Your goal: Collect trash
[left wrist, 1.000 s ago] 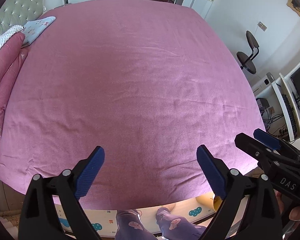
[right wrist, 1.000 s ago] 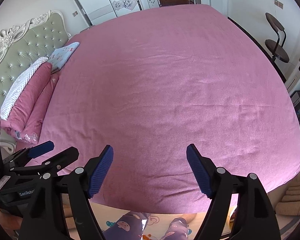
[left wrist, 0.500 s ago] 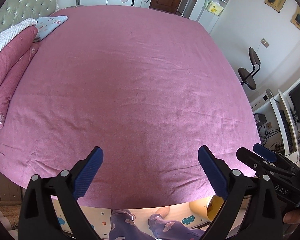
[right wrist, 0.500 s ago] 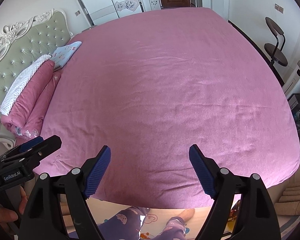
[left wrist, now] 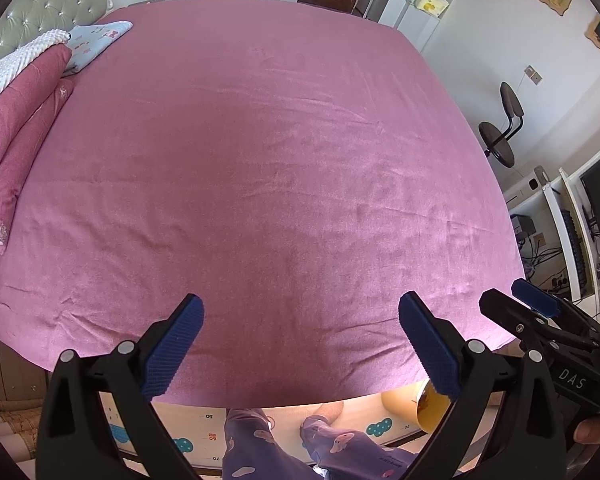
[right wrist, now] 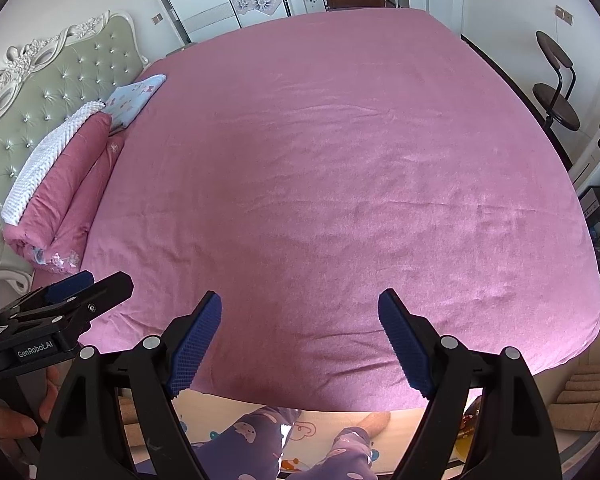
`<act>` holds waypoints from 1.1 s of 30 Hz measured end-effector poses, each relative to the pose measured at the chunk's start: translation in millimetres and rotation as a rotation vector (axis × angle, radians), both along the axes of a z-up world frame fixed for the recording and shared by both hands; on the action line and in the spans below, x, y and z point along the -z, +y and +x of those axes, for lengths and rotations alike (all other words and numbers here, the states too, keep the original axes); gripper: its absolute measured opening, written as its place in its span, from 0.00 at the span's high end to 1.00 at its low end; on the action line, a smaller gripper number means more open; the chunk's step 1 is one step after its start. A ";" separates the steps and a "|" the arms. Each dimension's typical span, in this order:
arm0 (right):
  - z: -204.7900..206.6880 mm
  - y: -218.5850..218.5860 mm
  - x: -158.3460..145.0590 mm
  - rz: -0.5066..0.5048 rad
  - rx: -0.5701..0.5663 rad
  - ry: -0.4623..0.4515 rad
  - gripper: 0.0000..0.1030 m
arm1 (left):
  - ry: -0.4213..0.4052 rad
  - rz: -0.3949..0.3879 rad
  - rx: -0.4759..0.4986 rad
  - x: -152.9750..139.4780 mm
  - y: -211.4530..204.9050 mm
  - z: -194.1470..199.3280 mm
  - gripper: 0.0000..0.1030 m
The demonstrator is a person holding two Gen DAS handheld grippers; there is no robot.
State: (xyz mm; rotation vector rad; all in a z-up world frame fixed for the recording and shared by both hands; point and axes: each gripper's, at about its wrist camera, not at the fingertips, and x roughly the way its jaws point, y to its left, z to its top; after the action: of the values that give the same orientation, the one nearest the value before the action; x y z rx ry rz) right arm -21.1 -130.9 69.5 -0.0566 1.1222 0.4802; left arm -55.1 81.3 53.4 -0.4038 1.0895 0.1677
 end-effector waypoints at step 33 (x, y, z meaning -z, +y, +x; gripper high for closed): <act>-1.7 -3.3 -0.8 0.003 0.009 0.016 0.24 | 0.050 0.030 -0.070 -0.2 11.9 -0.7 0.04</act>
State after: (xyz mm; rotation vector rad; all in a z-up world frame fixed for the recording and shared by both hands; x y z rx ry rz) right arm -22.8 -134.2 70.2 -0.0449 1.1371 0.4751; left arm -55.8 93.2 53.6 -0.4131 1.1212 0.2568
